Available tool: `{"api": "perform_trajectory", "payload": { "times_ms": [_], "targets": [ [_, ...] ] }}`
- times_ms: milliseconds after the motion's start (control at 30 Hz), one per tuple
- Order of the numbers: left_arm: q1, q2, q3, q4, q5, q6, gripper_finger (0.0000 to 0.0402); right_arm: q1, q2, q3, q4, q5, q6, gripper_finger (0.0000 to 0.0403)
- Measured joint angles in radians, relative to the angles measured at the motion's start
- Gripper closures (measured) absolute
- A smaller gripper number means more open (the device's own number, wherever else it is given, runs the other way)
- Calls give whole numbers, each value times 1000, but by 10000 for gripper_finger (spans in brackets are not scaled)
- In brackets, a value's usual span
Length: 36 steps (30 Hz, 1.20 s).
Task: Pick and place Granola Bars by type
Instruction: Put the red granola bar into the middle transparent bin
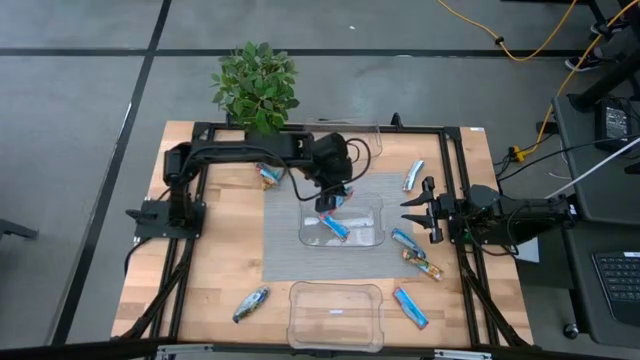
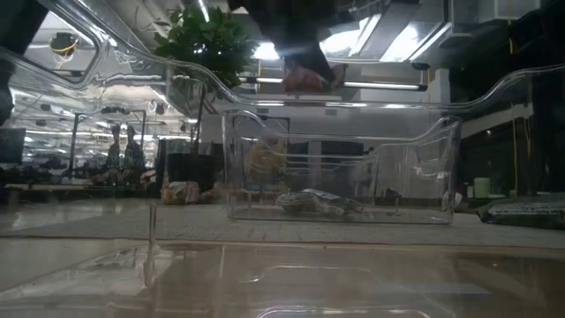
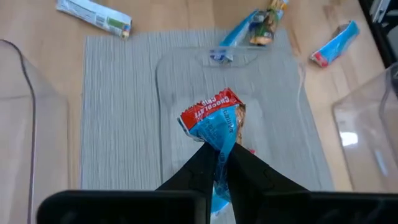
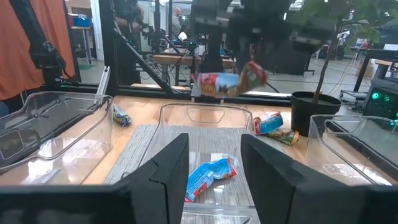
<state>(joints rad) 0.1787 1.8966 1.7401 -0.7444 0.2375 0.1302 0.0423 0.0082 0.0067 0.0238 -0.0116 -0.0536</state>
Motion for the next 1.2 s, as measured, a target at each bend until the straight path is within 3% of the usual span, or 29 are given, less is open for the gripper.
{"api": "perform_trajectory", "payload": {
  "times_ms": [233, 600, 933, 1200],
  "targets": [
    [1, 37, 0, 65, 2, 22, 375, 0, 0, 0, 1, 0, -3, 254],
    [7, 128, 0, 149, 87, 27, 375, 0, 3, 0, 1, 0, -4, 254],
    [2, 174, 0, 166, 74, 180, 375, 0, 3, 0, 1, 0, -4, 254],
    [-28, 197, 1, 172, 76, 198, 375, 0, 3, 0, 1, 0, -1, 254]
  ]
}}
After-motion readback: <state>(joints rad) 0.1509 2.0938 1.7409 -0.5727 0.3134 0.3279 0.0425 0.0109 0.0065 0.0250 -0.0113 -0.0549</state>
